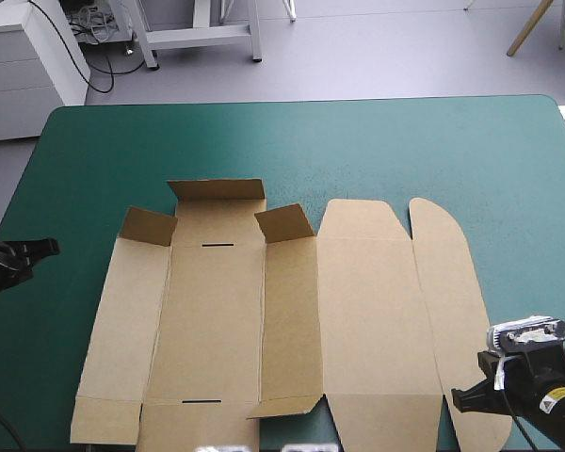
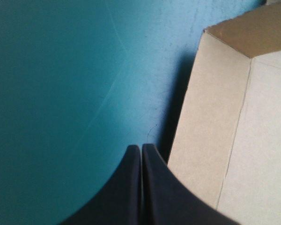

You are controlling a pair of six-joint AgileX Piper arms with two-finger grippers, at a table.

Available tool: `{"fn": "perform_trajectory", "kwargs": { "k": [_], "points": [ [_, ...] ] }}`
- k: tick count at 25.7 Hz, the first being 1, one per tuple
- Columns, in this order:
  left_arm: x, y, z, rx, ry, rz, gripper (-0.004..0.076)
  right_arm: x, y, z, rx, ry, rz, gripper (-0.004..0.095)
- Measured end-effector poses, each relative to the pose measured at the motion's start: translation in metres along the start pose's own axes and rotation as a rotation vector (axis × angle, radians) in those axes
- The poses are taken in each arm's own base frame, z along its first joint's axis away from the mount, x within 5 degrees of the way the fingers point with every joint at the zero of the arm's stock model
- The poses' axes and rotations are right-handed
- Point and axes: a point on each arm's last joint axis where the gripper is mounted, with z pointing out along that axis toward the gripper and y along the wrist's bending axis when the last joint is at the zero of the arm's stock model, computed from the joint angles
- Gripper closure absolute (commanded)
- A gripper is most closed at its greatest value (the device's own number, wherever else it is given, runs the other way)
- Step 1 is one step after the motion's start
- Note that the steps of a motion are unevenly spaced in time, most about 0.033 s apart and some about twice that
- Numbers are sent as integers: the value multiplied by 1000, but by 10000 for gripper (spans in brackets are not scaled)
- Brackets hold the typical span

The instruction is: Fold the box

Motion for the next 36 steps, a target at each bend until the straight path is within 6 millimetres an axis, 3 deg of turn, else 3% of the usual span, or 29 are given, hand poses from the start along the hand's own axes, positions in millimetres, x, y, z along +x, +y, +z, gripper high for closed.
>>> {"fn": "perform_trajectory", "kwargs": {
  "k": [6, 8, 10, 11, 13, 15, 22, 31, 36],
  "points": [
    [0, 14, -3, -2, -21, 10, 732, -1, 1, 0, -8, -6, -9, 927],
    [1, 17, -3, -33, -11, 31, 694, 0, 1, 0, -8, -5, -8, 927],
    [1, 17, -3, -40, -10, 39, 554, 0, 1, 0, -8, -5, -8, 927],
    [1, 17, -3, -41, -9, 40, 404, 0, 1, 0, -8, -5, -8, 927],
    [1, 18, -3, -46, -8, 45, 233, 0, 1, 0, -8, -5, -8, 927],
    [1, 19, -3, -59, -5, 35, 178, 0, 1, 0, -8, -5, -8, 927],
    [8, 23, 6, -77, 37, -20, 202, 0, 1, 0, -8, -5, -6, 927],
    [54, 22, 61, 52, 249, -35, 210, 0, 1, 0, -8, -6, -6, 928],
    [76, 14, 82, 183, 309, 7, 210, 0, 1, 0, -7, -7, -6, 927]
  ]
}}
